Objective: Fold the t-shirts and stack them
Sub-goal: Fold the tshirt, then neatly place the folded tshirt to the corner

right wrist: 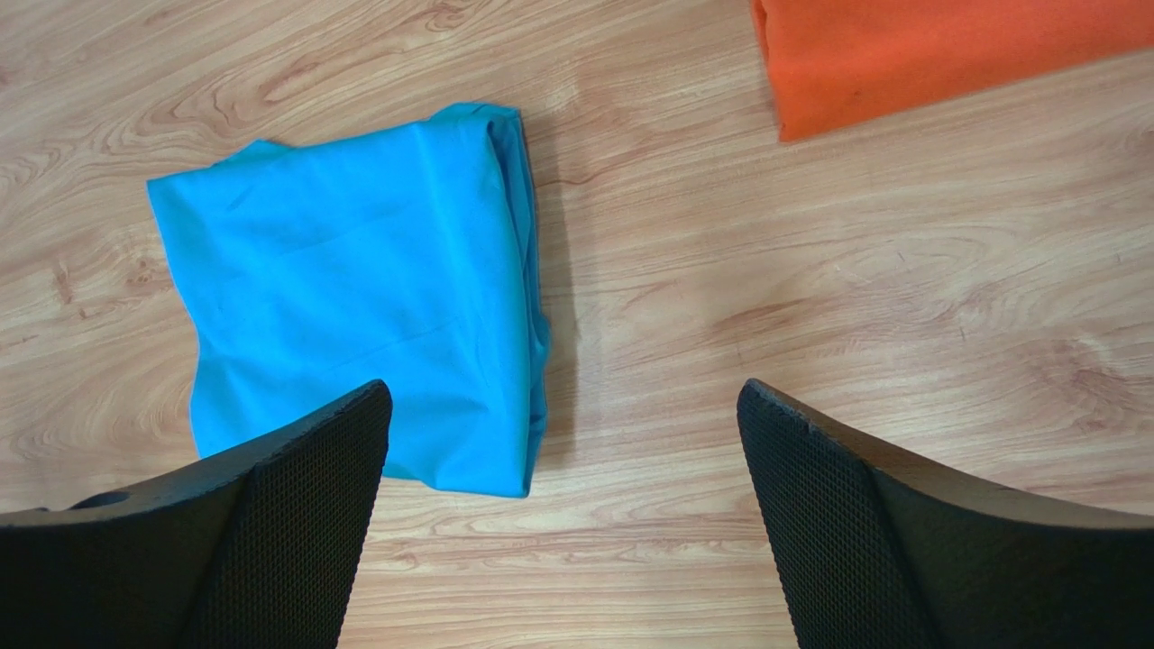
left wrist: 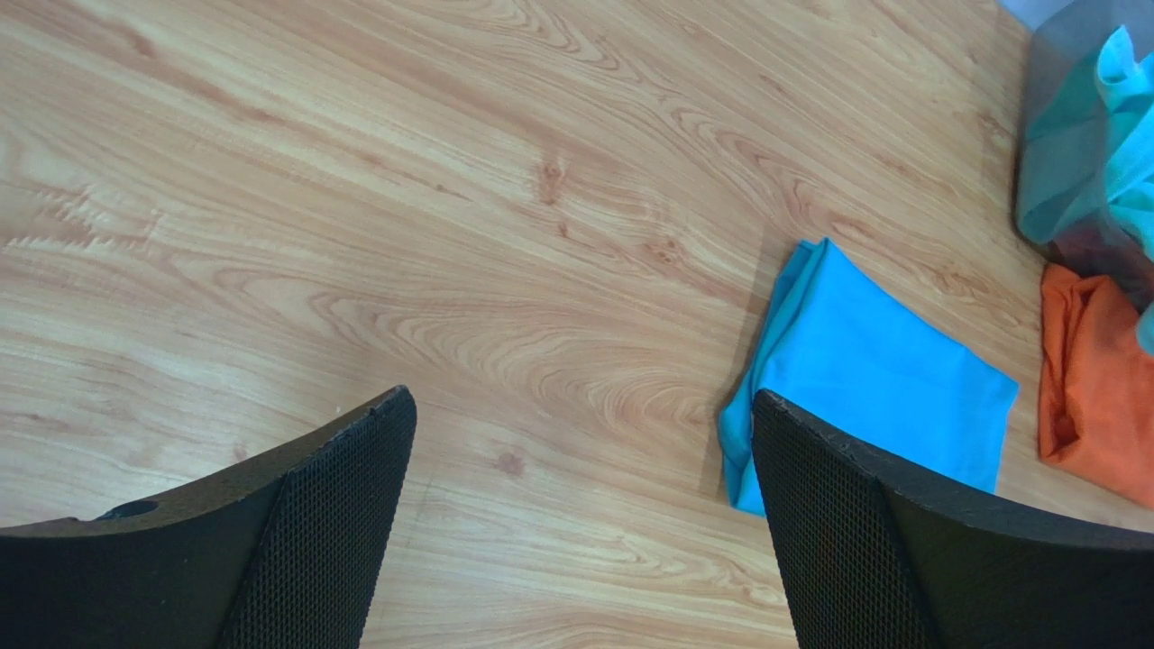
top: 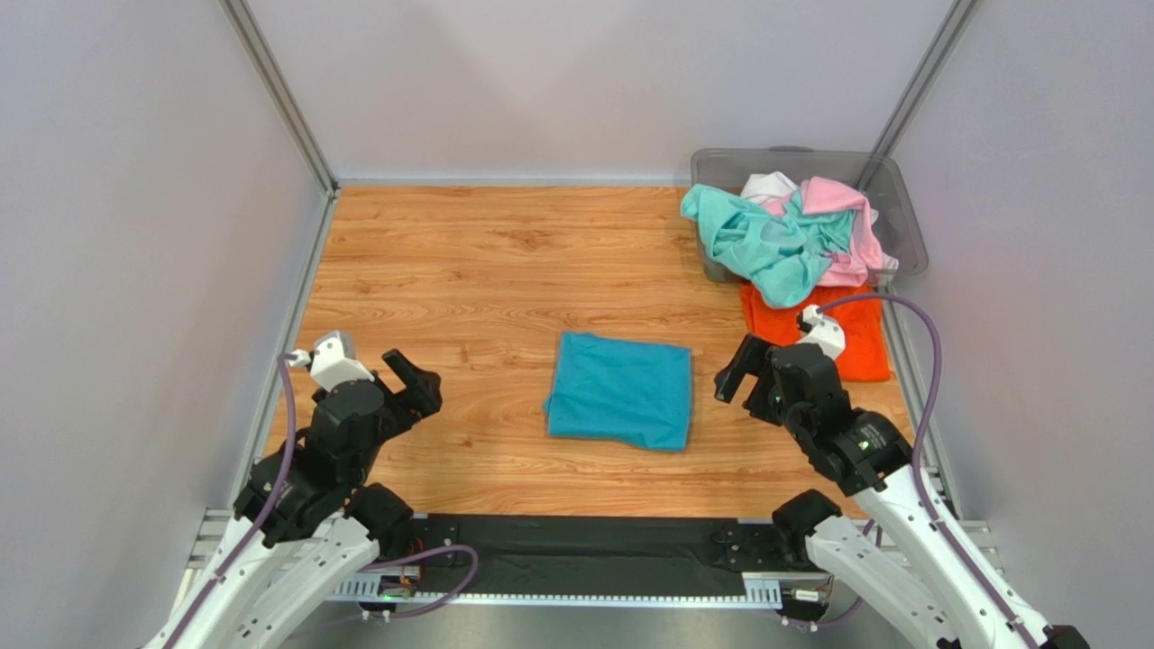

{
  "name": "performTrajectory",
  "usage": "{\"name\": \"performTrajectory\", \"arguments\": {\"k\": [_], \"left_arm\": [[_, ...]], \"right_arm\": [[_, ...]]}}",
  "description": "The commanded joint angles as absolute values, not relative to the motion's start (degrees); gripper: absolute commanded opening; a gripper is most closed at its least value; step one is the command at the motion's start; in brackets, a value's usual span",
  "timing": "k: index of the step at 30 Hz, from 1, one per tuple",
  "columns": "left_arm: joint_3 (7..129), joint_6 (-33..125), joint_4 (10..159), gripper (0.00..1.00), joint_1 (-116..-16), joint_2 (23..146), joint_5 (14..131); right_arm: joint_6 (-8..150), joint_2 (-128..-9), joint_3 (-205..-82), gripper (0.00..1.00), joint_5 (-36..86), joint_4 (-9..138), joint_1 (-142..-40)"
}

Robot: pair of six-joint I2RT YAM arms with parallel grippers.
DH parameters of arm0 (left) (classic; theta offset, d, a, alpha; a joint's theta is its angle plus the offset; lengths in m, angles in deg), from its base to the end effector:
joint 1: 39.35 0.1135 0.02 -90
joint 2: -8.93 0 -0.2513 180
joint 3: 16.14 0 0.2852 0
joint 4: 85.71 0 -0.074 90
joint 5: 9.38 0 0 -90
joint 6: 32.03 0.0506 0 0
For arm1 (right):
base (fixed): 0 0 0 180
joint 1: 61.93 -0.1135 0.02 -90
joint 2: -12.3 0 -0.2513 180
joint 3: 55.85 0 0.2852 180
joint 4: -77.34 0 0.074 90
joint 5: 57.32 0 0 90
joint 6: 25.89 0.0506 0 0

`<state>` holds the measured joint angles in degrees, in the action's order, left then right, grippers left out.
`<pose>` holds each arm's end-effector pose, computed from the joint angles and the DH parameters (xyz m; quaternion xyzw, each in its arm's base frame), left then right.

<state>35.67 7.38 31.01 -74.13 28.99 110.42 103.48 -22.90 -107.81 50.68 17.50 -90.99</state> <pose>0.1186 -0.0518 0.2881 -0.2404 0.8180 -0.1550 0.4991 0.1623 0.0723 0.2572 0.1434 0.8968 0.1024 0.4058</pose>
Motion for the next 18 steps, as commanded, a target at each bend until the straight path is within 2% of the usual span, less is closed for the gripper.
{"name": "performTrajectory", "arguments": {"k": [1,7,11,17,18], "left_arm": [[35.7,6.4,30.6,1.00,-74.2,29.2,113.1],[35.2,5.6,29.6,1.00,-74.2,31.1,113.3],[35.6,5.7,29.3,1.00,-74.2,30.8,113.1],[34.6,4.8,29.2,1.00,-74.2,29.9,113.3],[34.6,4.9,29.2,1.00,-74.2,29.9,113.1]], "right_arm": [[103.8,-25.4,-107.1,1.00,50.0,21.8,-90.8],[100.7,-36.3,-102.5,1.00,37.9,34.3,-90.8],[98.7,-46.9,-104.8,0.98,36.7,36.3,-90.8],[98.4,-59.5,-107.4,0.90,35.1,42.0,-91.4],[98.2,-61.8,-107.7,0.85,35.6,42.4,-91.5]]}}
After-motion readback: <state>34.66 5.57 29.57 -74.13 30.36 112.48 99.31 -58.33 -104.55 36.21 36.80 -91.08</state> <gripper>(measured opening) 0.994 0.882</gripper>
